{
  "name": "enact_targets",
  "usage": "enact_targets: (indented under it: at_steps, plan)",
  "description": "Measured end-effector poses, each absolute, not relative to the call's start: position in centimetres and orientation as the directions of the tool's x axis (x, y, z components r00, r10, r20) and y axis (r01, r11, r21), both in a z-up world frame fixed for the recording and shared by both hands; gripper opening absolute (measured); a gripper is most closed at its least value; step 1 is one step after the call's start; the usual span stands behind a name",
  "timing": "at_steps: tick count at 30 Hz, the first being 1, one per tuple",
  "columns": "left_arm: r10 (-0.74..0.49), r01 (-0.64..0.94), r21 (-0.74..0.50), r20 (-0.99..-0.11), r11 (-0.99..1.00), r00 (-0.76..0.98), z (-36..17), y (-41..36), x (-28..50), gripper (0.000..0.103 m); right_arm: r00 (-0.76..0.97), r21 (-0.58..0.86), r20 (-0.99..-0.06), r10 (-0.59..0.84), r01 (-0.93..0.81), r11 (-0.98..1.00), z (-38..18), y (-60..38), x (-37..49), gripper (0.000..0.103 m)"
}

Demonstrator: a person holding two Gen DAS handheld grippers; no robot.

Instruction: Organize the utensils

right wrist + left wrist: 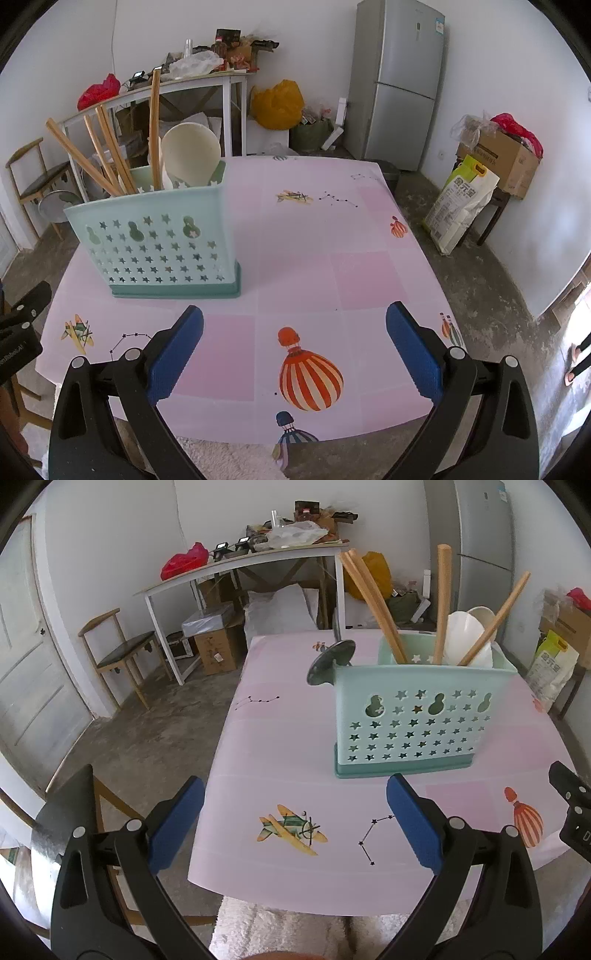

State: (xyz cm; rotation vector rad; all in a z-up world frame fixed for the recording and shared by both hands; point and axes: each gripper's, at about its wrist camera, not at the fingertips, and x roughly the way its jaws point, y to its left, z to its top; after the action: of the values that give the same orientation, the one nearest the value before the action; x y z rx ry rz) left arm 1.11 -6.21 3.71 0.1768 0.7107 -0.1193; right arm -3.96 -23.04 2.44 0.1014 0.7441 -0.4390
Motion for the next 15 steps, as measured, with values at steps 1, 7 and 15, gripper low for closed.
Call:
enact_targets:
  at_steps: [1,7,15]
  plan:
    - [-0.048,0.166,0.118,-0.658,0.979,0.751,3.7,-6.0,1.2,0.095,0.65,-0.064,-0.674,-0.35,0.421,0.905,2.4,-23.0,-4.0,0.096]
    - [-0.044,0.145,0.1,-0.658,0.984,0.752,4.0,-5.3,1.6,0.095,0.652,-0.068,-0.671,-0.352,0.419,0.906,2.4,-22.9,-3.9,0.096]
    - [-0.049,0.142,0.088,-0.662,0.986,0.748,3.9,-4.9,1.7,0.095,0.653,-0.069,-0.671,-0.351,0.416,0.907,2.5,-22.7,-3.8,0.096]
